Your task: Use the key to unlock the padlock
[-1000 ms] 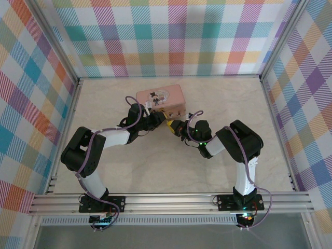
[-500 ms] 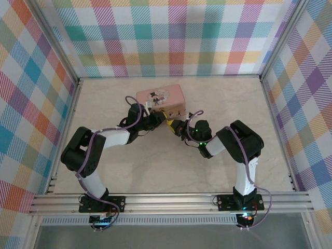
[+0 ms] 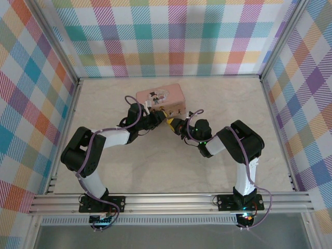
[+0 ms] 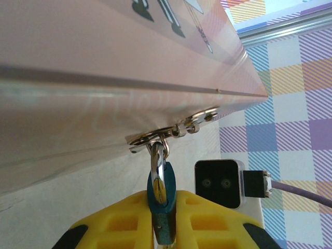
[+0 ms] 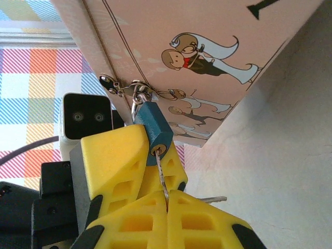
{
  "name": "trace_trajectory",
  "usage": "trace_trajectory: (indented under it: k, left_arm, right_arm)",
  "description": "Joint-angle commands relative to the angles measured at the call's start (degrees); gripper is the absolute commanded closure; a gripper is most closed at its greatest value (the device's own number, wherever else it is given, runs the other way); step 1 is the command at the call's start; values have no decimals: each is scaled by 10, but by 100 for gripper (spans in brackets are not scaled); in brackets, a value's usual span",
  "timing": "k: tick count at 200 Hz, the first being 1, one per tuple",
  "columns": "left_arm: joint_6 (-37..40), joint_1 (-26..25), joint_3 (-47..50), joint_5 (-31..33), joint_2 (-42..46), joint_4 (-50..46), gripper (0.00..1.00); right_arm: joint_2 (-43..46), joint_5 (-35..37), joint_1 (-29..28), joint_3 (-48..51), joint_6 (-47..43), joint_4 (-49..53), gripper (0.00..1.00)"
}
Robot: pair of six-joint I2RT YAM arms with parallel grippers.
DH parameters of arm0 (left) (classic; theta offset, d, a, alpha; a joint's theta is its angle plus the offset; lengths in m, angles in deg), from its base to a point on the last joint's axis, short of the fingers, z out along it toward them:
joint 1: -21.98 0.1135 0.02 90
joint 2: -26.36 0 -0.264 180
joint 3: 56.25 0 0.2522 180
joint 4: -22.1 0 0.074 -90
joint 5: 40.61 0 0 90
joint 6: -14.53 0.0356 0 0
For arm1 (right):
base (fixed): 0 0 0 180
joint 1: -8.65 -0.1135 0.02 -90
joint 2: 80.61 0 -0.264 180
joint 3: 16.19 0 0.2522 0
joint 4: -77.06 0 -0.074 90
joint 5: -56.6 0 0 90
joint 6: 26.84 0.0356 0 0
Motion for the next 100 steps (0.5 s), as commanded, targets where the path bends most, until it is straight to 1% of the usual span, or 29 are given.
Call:
trace_trajectory:
  k: [1, 27, 42, 64, 85, 100]
  left_arm:
    - [-11, -8, 3, -28, 21, 54, 88]
    - [-10, -8, 3, -30, 22, 53, 88]
    - [-10, -8, 2, -31, 21, 54, 89]
    - [-10, -9, 0, -34, 20, 55, 90]
    - [-10, -9, 1, -36, 22, 55, 91]
    - [-10, -9, 3, -37, 24, 55, 91]
  right_arm:
    - [-11, 5, -2, -28, 48, -51, 100]
    - [-2, 3, -2, -30, 70, -49, 100]
    - [3, 5, -2, -30, 91, -32, 100]
    - [-7, 3, -2, -34, 115, -31, 100]
    - [-30, 1, 1, -40, 149, -51, 100]
    - [-31, -4, 2, -47, 154, -51, 100]
